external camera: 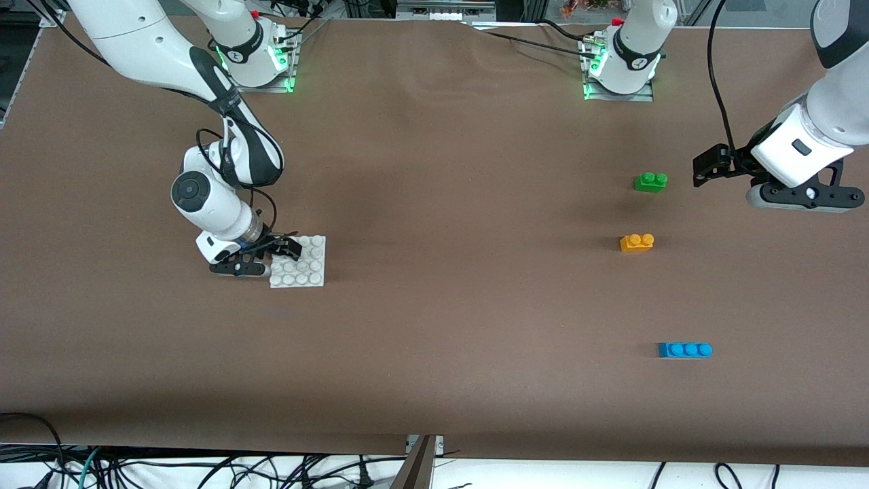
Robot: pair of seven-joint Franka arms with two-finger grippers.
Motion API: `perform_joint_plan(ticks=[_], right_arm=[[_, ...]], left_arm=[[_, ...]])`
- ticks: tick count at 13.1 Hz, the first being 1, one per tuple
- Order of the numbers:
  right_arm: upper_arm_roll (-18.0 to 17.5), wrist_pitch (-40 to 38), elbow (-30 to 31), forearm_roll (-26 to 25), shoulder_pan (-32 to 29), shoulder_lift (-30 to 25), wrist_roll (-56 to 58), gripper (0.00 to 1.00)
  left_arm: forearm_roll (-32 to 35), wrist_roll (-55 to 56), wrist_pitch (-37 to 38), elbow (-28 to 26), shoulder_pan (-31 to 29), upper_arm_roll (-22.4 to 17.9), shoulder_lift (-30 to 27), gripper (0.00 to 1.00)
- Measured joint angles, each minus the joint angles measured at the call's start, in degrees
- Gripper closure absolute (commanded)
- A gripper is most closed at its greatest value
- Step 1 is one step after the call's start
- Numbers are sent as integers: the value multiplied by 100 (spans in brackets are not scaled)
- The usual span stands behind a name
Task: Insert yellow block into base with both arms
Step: 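Grasp the edge of the white base plate with the right gripper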
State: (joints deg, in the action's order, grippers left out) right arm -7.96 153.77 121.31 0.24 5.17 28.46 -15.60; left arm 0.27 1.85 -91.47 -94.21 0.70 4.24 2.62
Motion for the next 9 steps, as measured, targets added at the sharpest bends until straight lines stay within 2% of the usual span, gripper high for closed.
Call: perform_joint_plan(ticks=[4,9], right_arm=[[-22,123,0,4,1,59,0,24],[-70,269,-1,6,1,132,-21,24]], left_arm=[[0,0,0,0,-2,0,0,0],[0,0,0,0,-3,0,0,0]])
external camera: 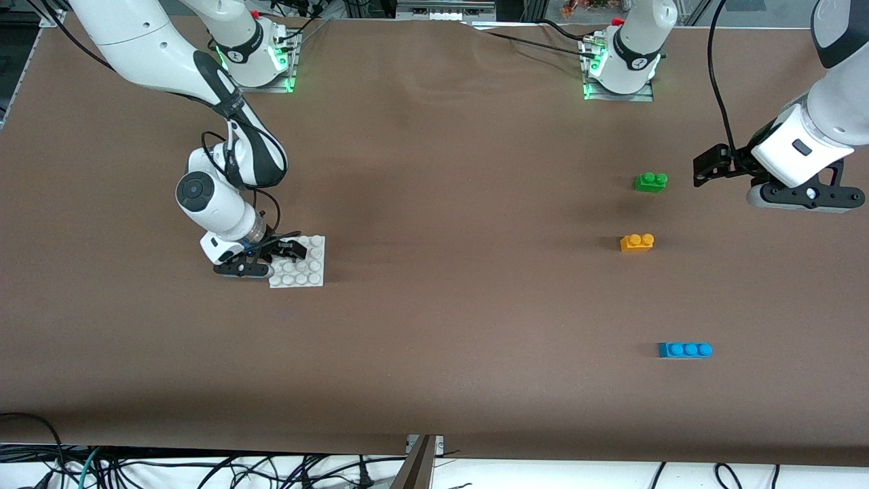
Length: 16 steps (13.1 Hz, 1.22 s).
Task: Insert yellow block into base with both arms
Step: 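Grasp the edge of the white base plate with the right gripper, then slide the base plate toward the table middle with the right gripper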
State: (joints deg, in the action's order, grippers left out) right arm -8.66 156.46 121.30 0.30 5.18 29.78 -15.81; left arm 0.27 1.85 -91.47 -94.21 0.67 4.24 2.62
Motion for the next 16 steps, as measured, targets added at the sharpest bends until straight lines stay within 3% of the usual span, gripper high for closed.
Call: perform_joint_plan(ticks=[3,7,16], right_arm=[[-138,62,-25,0,138,31,-290,24],[-182,226,-254,-1,803,210,-1006,24],[-165,255,-1583,-3,2251,1034,-2623,24]], left_arm=[[0,0,0,0,-1,0,0,0],[0,0,0,0,-1,0,0,0],[0,0,0,0,-1,0,0,0]])
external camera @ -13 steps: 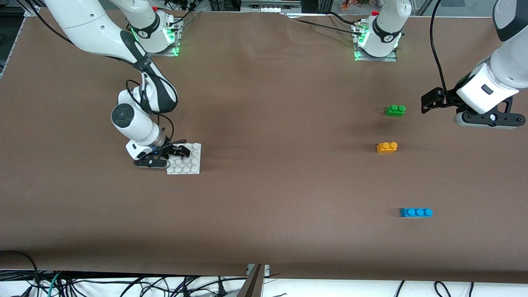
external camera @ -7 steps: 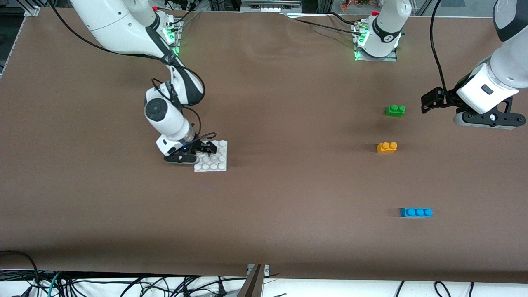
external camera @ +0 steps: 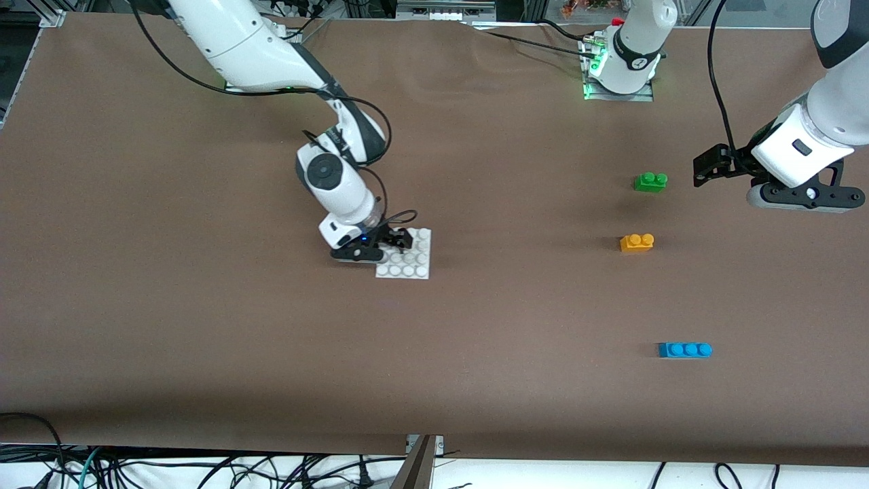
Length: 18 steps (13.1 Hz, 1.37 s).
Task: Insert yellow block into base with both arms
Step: 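Slide the base plate toward the table middle with the right gripper, then release the plate with the right gripper while the left gripper reaches the yellow block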
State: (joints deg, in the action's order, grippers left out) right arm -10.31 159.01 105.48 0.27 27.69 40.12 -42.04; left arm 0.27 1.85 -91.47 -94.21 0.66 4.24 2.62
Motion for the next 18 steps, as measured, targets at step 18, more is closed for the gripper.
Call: perform_joint_plan(ticks=[18], right_arm=[[174,24,-1312,-1511,1202,756,-431,23]], left_arm=[[0,0,0,0,-2,-2,0,0]])
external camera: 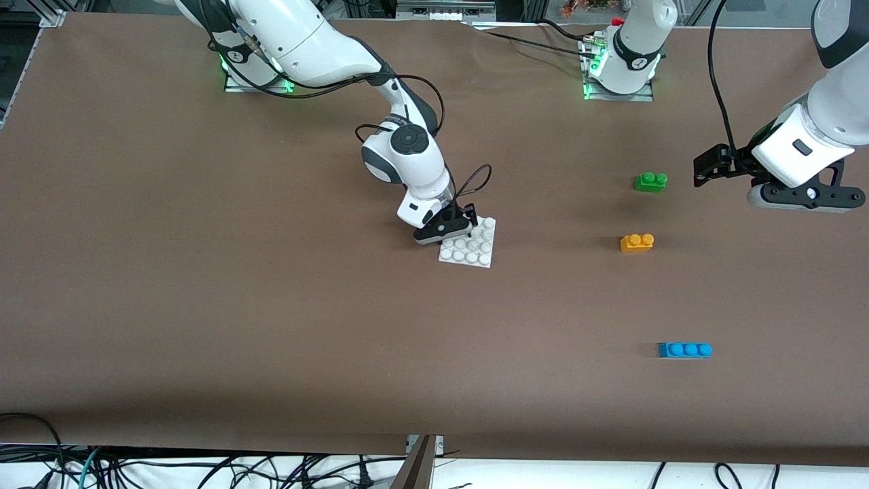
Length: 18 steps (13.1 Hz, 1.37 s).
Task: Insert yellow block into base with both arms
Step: 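Release the plate with the right gripper while the left gripper reaches the yellow block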
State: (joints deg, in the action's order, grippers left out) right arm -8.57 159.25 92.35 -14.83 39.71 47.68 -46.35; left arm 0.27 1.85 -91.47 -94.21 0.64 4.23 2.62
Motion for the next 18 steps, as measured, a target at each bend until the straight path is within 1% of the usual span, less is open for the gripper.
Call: perform_joint_plan(ticks=[3,5,6,7,9,10,12,14,16,18], right_arm=[[0,6,-6,-189,1,0,1,23],[0,7,-12,-263,1,1,1,13],[12,0,-25,-211,-6,-2,-14,1],[41,-24,-64,-34,-48,-27,-26,1],[66,-205,-207,550,-215,-194,11,1],[64,-428,-291,817,-292,-351,30,1],[60,-1179,-446,1247,-407,-802,59,1],[66,-2279,-500,1564,-627,-1439,264,1],[75,-3656,-515,1693,-1094,-2185,711,1],[85,-5013,-508,1731,-1815,-2943,1635,1]], left_arm=[[0,0,0,0,0,0,0,0],[0,0,0,0,0,0,0,0],[0,0,0,0,-1,0,0,0],[0,0,0,0,-2,-1,0,0],[0,0,0,0,-3,-2,0,0],[0,0,0,0,-3,-2,0,0],[0,0,0,0,-3,-2,1,0],[0,0,0,-2,-2,-2,11,0],[0,-19,86,-10,1,1,30,1],[0,-80,279,-34,16,39,80,1]])
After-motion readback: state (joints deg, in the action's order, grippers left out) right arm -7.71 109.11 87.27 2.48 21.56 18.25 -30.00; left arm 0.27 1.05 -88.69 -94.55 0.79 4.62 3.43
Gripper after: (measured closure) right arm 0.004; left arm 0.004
